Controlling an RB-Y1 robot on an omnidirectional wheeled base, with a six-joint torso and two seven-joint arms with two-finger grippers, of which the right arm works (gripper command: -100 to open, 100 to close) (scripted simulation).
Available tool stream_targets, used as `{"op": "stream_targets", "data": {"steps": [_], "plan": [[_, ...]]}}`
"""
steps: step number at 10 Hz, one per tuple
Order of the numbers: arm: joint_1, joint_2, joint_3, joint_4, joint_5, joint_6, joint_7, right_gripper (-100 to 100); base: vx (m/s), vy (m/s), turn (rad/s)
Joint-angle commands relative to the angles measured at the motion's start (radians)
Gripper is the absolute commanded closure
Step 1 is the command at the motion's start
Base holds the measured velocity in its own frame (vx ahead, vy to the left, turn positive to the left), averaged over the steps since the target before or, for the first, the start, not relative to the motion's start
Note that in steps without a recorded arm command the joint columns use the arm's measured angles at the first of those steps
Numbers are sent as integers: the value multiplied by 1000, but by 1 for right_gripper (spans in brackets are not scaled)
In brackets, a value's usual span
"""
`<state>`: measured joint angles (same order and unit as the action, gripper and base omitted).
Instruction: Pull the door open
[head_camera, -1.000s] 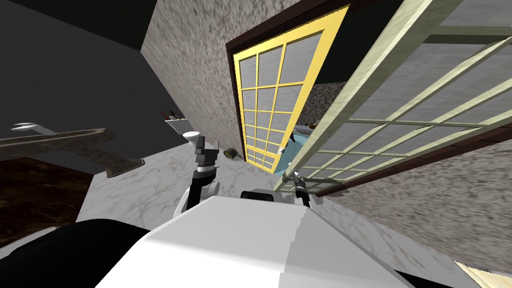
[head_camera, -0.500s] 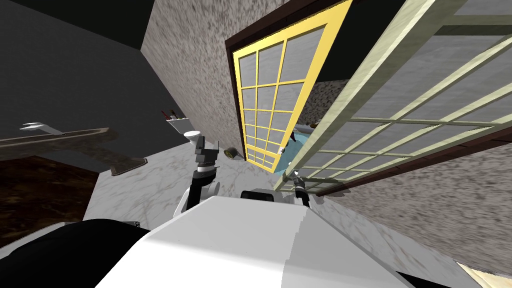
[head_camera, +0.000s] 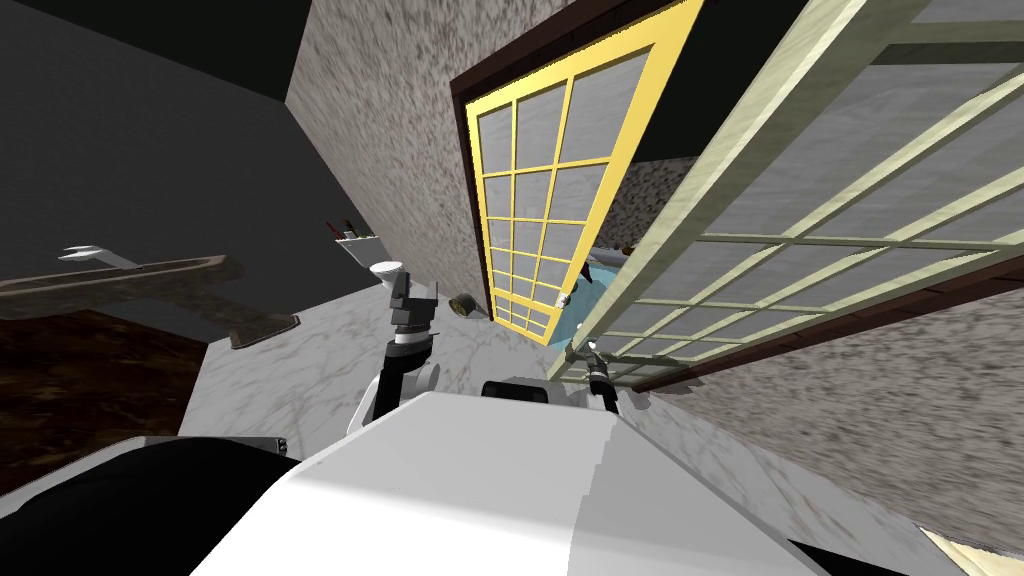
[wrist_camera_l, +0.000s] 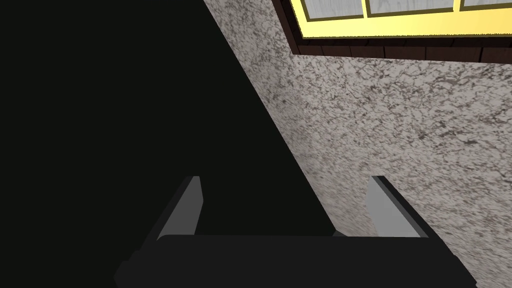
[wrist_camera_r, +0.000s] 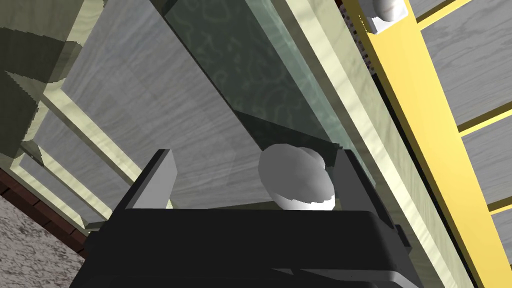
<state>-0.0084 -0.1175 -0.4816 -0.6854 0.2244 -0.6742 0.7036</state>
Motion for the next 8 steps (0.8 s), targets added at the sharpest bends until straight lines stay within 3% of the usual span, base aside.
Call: {"op": "stream_targets", "data": {"steps": [1,8], "plan": [[7,-13,-7,5,-9,5,-49,100,-21,-4,9],[-2,-22,22,20,-18,-13,-205,100,-26,-12,15]]}}
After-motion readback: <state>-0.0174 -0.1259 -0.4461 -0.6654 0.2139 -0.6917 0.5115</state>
